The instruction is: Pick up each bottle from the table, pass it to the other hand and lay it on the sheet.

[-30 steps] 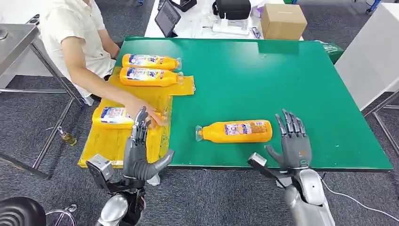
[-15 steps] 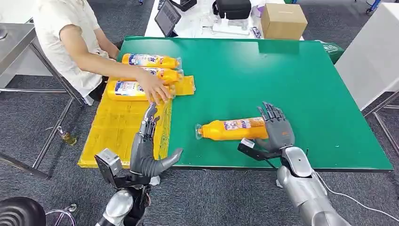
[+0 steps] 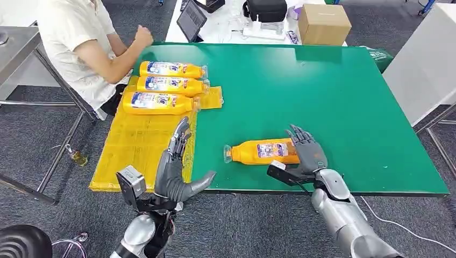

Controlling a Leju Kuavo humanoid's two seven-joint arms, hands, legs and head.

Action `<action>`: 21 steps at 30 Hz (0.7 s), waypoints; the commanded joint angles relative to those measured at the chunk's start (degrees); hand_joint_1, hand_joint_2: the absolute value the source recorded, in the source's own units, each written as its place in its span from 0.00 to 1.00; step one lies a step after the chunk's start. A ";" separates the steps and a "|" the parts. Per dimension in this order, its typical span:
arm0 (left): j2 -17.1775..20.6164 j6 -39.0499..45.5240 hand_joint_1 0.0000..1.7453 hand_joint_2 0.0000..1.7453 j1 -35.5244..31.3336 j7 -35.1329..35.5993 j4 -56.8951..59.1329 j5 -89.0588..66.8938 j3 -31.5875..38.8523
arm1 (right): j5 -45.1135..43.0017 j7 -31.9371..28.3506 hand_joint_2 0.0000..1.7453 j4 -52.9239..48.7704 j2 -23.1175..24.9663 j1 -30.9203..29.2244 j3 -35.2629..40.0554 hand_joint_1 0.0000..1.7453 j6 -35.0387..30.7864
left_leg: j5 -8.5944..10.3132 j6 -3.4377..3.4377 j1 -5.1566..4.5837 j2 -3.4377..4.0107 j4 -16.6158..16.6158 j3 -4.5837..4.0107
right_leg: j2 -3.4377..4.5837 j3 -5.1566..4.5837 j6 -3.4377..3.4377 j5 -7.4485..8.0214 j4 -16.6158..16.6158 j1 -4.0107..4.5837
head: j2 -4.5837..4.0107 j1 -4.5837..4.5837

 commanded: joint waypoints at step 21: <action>1.51 -10.84 0.00 1.00 -4.29 3.99 6.17 3.90 -2.77 | -3.83 3.35 1.00 12.04 -1.71 -13.02 8.92 0.00 17.05 | -0.09 0.05 0.01 0.10 -0.03 0.28 | 0.00 0.26 -0.18 -0.07 -0.04 0.06 | 0.00 0.00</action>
